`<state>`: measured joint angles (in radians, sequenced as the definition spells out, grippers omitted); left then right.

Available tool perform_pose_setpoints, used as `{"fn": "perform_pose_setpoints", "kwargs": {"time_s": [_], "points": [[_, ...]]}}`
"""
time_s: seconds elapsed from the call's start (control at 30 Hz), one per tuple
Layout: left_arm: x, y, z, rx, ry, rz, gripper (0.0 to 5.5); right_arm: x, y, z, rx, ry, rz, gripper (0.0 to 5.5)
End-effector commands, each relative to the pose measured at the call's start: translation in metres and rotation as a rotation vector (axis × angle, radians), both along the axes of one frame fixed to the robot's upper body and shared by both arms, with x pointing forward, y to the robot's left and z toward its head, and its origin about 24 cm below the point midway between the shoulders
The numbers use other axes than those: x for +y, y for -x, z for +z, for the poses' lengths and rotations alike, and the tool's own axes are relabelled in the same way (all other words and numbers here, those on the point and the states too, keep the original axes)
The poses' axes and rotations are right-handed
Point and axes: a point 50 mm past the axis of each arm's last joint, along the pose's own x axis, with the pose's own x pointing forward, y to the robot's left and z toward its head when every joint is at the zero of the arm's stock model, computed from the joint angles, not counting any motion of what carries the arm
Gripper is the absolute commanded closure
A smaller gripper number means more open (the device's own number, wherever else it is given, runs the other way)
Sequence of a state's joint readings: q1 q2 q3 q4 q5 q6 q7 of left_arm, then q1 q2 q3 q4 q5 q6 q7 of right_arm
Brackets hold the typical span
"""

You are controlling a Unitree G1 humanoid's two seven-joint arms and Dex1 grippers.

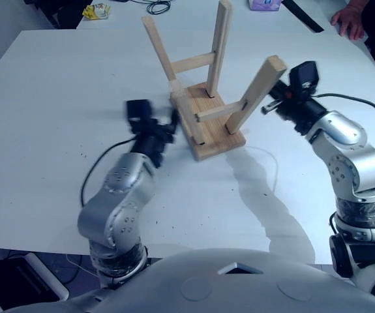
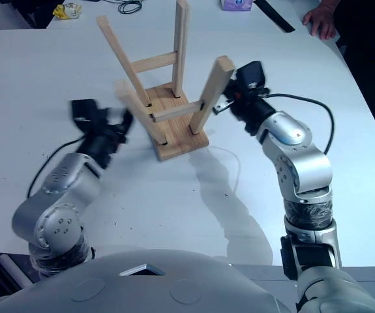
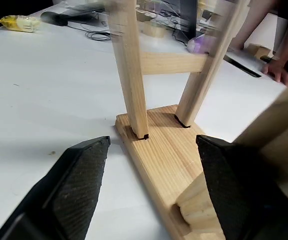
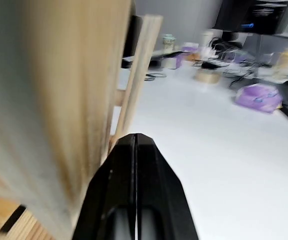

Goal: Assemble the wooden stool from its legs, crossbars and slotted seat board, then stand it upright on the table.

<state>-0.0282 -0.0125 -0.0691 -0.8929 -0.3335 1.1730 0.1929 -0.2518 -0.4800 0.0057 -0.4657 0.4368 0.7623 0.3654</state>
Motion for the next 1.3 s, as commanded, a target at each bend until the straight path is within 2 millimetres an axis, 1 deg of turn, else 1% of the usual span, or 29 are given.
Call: {"fn": "perform_pose_setpoints", "kwargs": {"time_s": [0.03, 0.1, 0.2, 0.3, 0.37, 0.43, 0.53, 0.6, 0.63, 0.7, 0.73, 0.8, 0.87, 0.9, 0.93, 1.0, 1.03, 1.07, 1.13, 1.2, 1.3], "points": [[-0.032, -0.002, -0.005, 0.056, 0.061, -0.201, 2.28, 0.05, 0.027, 0.009, 0.07, -0.124, 0.382, 5.5], [-0.019, -0.002, -0.01, 0.063, 0.022, -0.151, 2.28, 0.049, 0.03, 0.007, 0.088, -0.128, 0.359, 5.5], [0.008, -0.006, -0.015, 0.067, -0.062, -0.028, 2.28, 0.043, 0.03, 0.003, 0.102, -0.123, 0.285, 5.5], [0.026, -0.007, -0.011, 0.04, -0.099, 0.059, 2.28, 0.034, 0.029, -0.001, 0.092, -0.125, 0.166, 5.5], [0.039, -0.006, -0.007, 0.01, -0.099, 0.122, 2.28, 0.023, 0.028, -0.005, 0.089, -0.117, 0.057, 5.5], [0.047, -0.006, -0.001, -0.029, -0.083, 0.177, 2.28, 0.013, 0.03, -0.009, 0.095, -0.104, -0.011, 5.5], [0.047, -0.007, 0.003, -0.062, -0.053, 0.19, 2.28, 0.001, 0.033, -0.013, 0.098, -0.074, -0.075, 5.5], [0.049, -0.005, 0.004, -0.07, -0.051, 0.211, 2.28, -0.011, 0.033, -0.013, 0.076, -0.058, -0.165, 5.5], [0.053, -0.004, 0.006, -0.081, -0.056, 0.24, 2.28, -0.017, 0.033, -0.012, 0.054, -0.049, -0.227, 5.5], [0.07, -0.003, 0.016, -0.14, -0.084, 0.39, 2.28, -0.028, 0.035, -0.011, 0.035, -0.066, -0.368, 5.5], [0.077, -0.002, 0.019, -0.161, -0.089, 0.449, 2.28, -0.029, 0.038, -0.01, 0.036, -0.08, -0.396, 5.5], [0.082, -0.001, 0.02, -0.181, -0.095, 0.491, 2.28, -0.019, 0.048, -0.01, 0.059, -0.108, -0.367, 5.5], [0.078, -0.001, 0.019, -0.182, -0.061, 0.472, 2.28, 0.001, 0.058, -0.01, 0.1, -0.138, -0.255, 5.5], [0.07, -0.002, 0.018, -0.177, -0.028, 0.417, 2.28, 0.011, 0.062, -0.01, 0.122, -0.161, -0.196, 5.5], [0.057, -0.002, 0.017, -0.167, 0.001, 0.335, 2.28, 0.022, 0.066, -0.009, 0.141, -0.189, -0.134, 5.5], [0.024, 0.003, 0.013, -0.129, 0.069, 0.127, 2.28, 0.042, 0.068, -0.005, 0.164, -0.246, -0.029, 5.5], [0.007, 0.006, 0.012, -0.124, 0.061, -0.001, 2.28, 0.051, 0.068, -0.003, 0.17, -0.267, 0.006, 5.5], [-0.003, 0.01, 0.012, -0.123, 0.044, -0.092, 2.28, 0.056, 0.068, -0.001, 0.173, -0.274, 0.023, 5.5], [-0.01, 0.011, 0.007, -0.092, 0.052, -0.144, 2.28, 0.058, 0.064, -0.002, 0.181, -0.267, 0.01, 5.5], [-0.006, 0.01, 0.001, -0.054, 0.058, -0.114, 2.28, 0.053, 0.059, -0.006, 0.192, -0.239, -0.031, 5.5], [0.0, 0.007, -0.003, -0.038, 0.047, -0.069, 2.28, 0.046, 0.054, -0.008, 0.194, -0.207, -0.063, 5.5]]}}
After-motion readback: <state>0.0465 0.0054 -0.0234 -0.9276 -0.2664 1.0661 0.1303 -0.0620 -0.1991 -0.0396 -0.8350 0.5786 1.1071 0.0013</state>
